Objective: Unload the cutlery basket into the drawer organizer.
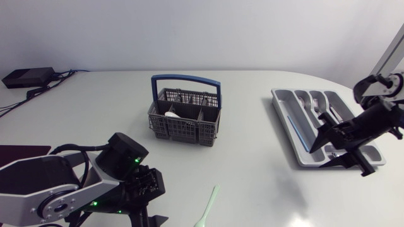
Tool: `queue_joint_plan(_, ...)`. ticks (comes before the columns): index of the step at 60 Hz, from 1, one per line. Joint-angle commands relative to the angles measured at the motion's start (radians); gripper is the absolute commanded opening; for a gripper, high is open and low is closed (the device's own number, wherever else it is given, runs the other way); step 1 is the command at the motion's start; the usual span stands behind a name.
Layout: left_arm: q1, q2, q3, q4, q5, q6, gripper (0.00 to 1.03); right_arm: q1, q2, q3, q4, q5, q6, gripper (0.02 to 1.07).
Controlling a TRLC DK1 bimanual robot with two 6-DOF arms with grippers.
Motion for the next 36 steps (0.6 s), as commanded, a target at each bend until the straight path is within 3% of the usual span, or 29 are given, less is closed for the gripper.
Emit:
queue_joint_plan(1,0.008,0.017,0.029,-0.003,-0.018,-0.034,0.92,0.124,-0.062,-0.076,0.009,-0.017,0.045,0.62)
queue_joint_plan(3,0.008,0.015,0.034,-0.006,-0.031,-0.046,0.92,0.245,-0.092,-0.094,0.010,-0.028,0.119,0.62)
queue_joint_plan(19,0.008,-0.019,0.011,-0.029,-0.043,-0.053,0.92,0.739,-0.121,-0.165,0.135,-0.034,0.420,0.62)
queue_joint_plan(36,0.033,-0.034,-0.017,-0.028,-0.043,-0.046,0.92,1.026,0.020,-0.160,0.259,-0.025,0.578,0.62)
